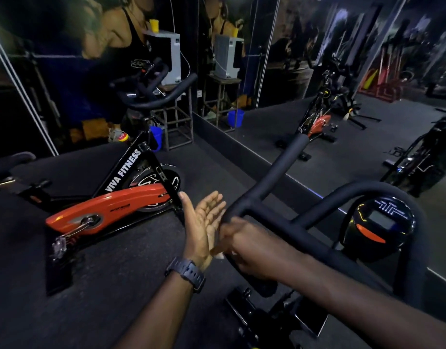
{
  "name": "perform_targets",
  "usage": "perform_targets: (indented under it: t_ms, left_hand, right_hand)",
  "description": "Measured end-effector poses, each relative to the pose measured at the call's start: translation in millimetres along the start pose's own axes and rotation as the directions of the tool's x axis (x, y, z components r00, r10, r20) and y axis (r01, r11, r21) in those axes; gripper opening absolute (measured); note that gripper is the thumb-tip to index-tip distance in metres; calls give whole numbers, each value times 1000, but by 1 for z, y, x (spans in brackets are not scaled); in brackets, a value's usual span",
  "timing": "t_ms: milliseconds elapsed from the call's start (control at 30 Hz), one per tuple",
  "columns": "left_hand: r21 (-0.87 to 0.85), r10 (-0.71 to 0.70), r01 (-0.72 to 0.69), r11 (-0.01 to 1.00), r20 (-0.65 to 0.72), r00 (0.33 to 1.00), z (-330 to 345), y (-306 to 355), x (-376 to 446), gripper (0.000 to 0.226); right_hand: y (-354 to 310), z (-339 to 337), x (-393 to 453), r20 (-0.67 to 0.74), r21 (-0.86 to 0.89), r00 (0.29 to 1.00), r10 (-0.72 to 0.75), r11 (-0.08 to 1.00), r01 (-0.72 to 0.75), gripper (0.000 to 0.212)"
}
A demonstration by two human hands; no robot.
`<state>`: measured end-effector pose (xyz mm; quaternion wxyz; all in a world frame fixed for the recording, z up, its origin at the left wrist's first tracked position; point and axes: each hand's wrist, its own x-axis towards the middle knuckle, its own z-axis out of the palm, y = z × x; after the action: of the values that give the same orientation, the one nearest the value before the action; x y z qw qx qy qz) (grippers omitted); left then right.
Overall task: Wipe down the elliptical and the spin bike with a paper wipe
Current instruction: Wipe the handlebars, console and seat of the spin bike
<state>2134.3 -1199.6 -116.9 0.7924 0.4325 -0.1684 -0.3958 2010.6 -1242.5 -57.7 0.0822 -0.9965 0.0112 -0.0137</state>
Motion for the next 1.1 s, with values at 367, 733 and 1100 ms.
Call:
perform_targets:
  t_ms: [367, 733, 1100]
  left_hand:
    - [73, 26, -25, 997, -11, 1000, 16, -3, -8, 95]
    - [285, 61, -68, 956, 34, 998, 41, -4, 3, 92]
    - [183, 1, 0, 983, -7, 1000, 37, -6, 2, 83]
  right_hand:
    - [-9, -9, -42, -15, 108, 999, 46, 993, -44, 26]
    - [18, 11, -76, -43, 260, 942, 333, 914, -311, 17]
    - [15, -10, -15, -193, 295, 901, 389, 899, -324, 12]
